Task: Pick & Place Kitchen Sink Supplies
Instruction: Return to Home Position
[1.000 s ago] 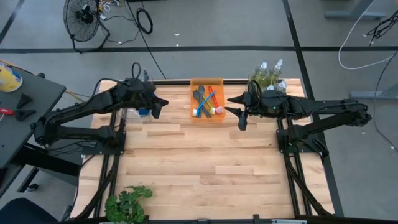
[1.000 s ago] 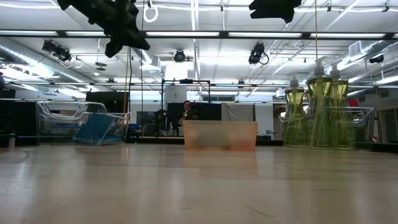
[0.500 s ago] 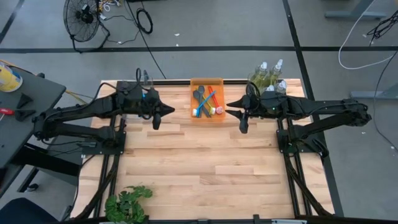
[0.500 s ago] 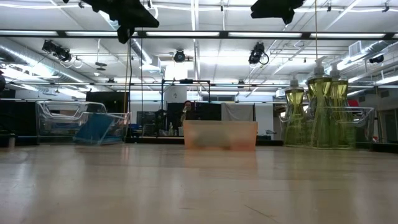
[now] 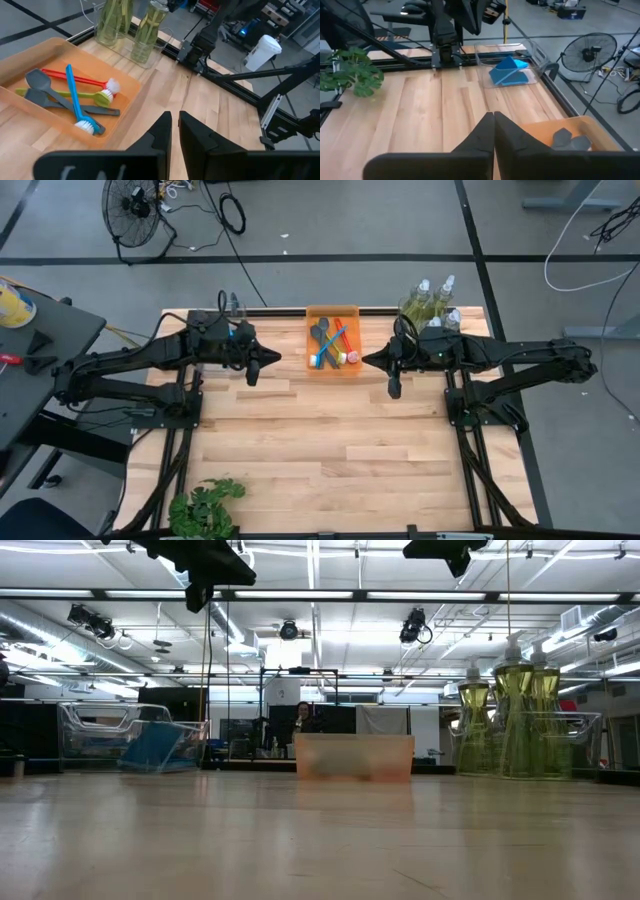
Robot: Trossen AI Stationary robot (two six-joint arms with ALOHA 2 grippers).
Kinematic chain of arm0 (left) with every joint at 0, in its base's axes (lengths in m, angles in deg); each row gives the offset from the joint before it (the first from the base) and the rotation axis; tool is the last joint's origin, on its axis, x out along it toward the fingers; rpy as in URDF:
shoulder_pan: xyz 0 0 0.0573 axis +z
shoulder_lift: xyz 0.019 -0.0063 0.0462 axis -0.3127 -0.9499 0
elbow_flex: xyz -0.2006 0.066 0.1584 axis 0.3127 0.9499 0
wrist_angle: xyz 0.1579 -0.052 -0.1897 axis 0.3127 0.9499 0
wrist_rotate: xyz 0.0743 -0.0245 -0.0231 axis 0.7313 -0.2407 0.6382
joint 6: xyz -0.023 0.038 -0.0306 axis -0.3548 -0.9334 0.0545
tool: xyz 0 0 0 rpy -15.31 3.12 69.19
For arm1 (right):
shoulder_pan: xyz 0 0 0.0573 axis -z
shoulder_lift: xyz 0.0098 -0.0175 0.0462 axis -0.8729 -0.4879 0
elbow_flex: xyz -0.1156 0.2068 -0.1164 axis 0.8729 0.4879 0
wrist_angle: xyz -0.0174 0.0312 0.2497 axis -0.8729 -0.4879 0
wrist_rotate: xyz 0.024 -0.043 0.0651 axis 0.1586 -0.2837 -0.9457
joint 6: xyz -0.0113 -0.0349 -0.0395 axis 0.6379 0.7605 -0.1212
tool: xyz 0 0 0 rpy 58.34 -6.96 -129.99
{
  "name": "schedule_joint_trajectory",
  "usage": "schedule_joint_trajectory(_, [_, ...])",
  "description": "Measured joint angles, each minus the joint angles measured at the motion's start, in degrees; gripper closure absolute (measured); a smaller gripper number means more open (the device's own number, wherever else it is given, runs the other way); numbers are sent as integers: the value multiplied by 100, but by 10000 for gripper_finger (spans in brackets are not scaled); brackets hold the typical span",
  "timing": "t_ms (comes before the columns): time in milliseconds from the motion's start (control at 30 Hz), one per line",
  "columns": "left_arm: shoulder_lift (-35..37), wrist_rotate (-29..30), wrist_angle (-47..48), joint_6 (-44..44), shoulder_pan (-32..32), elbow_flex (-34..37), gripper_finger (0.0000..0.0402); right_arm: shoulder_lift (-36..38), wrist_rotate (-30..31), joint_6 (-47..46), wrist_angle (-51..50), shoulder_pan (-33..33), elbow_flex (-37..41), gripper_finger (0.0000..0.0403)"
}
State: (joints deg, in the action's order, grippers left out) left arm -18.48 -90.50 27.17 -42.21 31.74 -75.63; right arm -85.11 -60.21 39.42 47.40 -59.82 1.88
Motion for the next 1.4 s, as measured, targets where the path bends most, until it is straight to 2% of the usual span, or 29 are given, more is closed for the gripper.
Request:
schedule_joint_trajectory(167, [0, -2, 0, 2, 0, 0, 365, 0, -7, 57, 226, 0, 2, 398])
schedule_joint_trajectory(700, [0, -2, -11, 2, 2, 0, 365, 4, -688, 612, 1001, 0, 93, 401])
schedule_joint_trajectory(833, [0, -2, -13, 2, 2, 0, 365, -7, -852, 561, 2137, 9, 763, 399])
schedule_joint_trajectory(1033, [-2, -4, -15, 2, 2, 0, 365, 151, -1185, -79, 4317, 7, 2107, 399])
schedule_joint_trajectory(1400, [-2, -4, -20, 2, 2, 0, 365, 1452, -997, -278, 4043, 7, 3586, 399])
